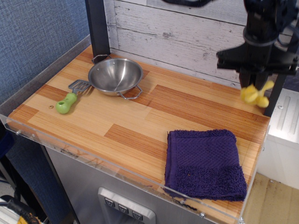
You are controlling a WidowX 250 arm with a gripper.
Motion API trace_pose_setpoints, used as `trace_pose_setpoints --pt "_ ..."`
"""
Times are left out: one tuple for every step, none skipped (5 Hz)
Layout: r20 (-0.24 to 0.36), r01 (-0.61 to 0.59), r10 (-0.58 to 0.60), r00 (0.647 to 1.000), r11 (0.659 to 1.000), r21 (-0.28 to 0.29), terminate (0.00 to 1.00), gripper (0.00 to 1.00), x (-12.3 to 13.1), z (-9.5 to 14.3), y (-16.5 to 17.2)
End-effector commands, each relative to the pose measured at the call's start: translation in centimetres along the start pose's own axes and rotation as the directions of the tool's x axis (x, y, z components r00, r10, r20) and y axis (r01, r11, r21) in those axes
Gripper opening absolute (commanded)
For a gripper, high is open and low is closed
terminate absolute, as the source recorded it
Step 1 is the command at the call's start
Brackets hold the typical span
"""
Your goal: Move yellow toy to the right of green spatula
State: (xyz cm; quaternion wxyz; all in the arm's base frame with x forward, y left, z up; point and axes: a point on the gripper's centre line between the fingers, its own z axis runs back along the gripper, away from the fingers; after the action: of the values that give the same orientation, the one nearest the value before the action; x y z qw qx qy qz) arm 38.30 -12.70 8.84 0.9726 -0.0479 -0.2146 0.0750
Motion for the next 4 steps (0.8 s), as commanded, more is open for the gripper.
trace_pose_setpoints --pt "0.142 0.014 -0.005 0.990 0.998 -0.066 0.00 0.00 1.4 9.6 1.9" --pt "0.154 0.068 -0.056 0.986 0.995 -0.073 0.00 0.00 -0.1 13.1 4.2" --pt "0.154 0.079 -0.069 0.986 0.995 -0.064 0.00 0.00 -1.6 15.2 7.0" --pt "0.159 0.089 -0.081 0.984 0.995 -0.042 0.00 0.00 -2.5 16.0 9.6"
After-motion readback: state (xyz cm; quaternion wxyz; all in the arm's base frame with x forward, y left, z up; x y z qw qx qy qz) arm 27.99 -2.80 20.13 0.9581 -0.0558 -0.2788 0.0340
